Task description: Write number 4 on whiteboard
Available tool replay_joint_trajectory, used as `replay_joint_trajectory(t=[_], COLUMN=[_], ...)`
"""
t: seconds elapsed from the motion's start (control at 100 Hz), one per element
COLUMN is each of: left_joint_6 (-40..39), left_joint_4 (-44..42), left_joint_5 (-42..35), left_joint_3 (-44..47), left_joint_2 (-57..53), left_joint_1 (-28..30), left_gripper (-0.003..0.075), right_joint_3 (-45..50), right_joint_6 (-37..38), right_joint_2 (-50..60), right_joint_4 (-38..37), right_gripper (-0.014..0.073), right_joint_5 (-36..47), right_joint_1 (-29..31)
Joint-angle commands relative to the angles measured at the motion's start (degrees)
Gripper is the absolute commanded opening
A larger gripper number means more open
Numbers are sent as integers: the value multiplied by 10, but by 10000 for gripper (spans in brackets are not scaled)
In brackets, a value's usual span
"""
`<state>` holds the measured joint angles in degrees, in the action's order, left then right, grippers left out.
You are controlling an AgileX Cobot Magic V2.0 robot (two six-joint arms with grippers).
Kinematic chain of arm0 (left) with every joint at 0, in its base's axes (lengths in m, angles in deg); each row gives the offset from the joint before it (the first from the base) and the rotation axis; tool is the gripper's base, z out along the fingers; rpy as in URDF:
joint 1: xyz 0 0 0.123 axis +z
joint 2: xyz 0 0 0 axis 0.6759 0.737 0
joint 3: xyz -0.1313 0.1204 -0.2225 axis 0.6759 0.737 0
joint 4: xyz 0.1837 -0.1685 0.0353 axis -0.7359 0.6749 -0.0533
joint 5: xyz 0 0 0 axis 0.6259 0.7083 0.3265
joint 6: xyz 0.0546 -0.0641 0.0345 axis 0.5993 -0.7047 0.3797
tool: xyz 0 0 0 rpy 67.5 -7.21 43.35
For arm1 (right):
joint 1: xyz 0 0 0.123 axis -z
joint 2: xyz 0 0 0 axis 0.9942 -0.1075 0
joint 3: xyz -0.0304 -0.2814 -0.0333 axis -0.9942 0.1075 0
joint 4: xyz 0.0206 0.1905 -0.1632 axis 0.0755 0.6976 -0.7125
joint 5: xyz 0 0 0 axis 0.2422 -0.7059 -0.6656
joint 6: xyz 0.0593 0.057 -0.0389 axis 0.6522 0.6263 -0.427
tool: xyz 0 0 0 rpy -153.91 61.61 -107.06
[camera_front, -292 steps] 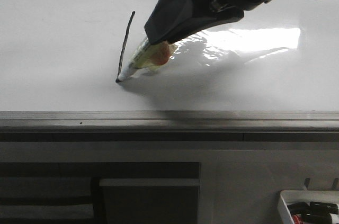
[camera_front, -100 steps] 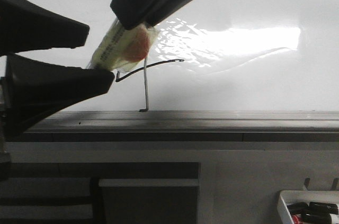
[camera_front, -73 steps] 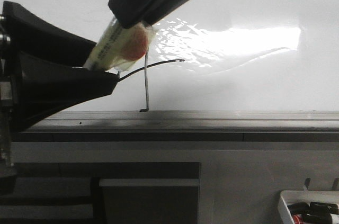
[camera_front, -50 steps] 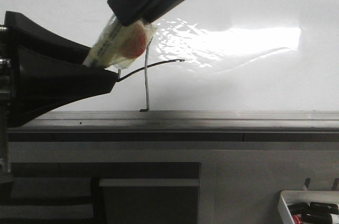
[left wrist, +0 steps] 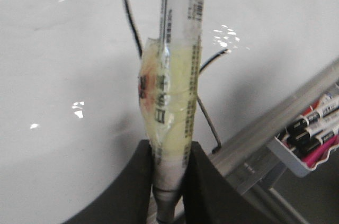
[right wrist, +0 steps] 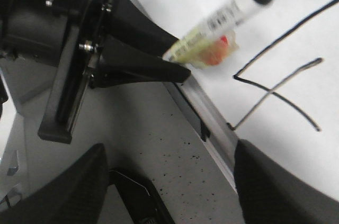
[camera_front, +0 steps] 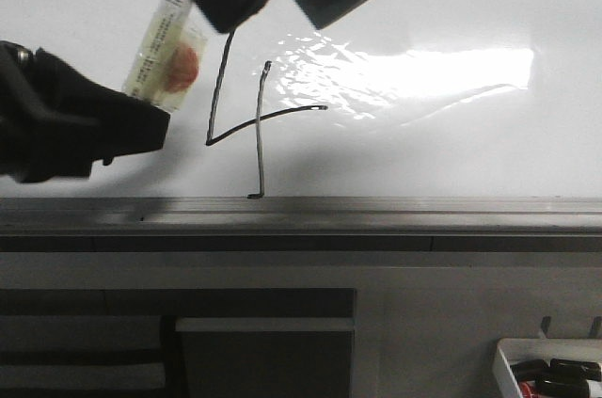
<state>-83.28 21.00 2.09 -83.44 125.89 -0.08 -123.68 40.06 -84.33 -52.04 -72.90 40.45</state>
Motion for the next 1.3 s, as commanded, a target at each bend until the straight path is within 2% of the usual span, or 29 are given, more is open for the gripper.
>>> replay_joint_trajectory(t=[0.0,0.12,0.26,0.37,0.87,0.97,1.08,1.14,1.19,1.29], left_joint_6=[-14,-14,-14,-14,-8,-7,-7,-7,-7,-7], left_joint_4=[96,161,230,246,246,246,246,246,246,246], left_joint_5=[45,135,188,225,221,219,219,222,226,233], left_joint_3=[-58,-112,-131,-133,-133,-133,-133,-133,-133,-133], left_joint_2=[-16,-13,0,5,6,6,6,6,6,6], left_joint_1=[-3,23,72,90,91,91,91,91,91,91], left_gripper=[-20,-20,-20,-20,-12,74,253,312,343,351], right_joint_3=[-18,-18,-18,-18,-18,-18,-18,-18,-18,-18], right_joint_6=[-5,-5,-5,-5,-5,-5,-5,-5,-5,-5], right_joint_2=[35,55,63,63,63,63,63,63,63,63], right_joint_4=[1,0,-1,-1,-1,-1,-1,-1,-1,-2], right_gripper=[396,361,356,356,356,356,356,356,356,355], right_joint_5=[21,12,-7,-16,-16,-16,-16,-16,-16,-16], right_joint_1=[23,45,52,52,52,52,52,52,52,52])
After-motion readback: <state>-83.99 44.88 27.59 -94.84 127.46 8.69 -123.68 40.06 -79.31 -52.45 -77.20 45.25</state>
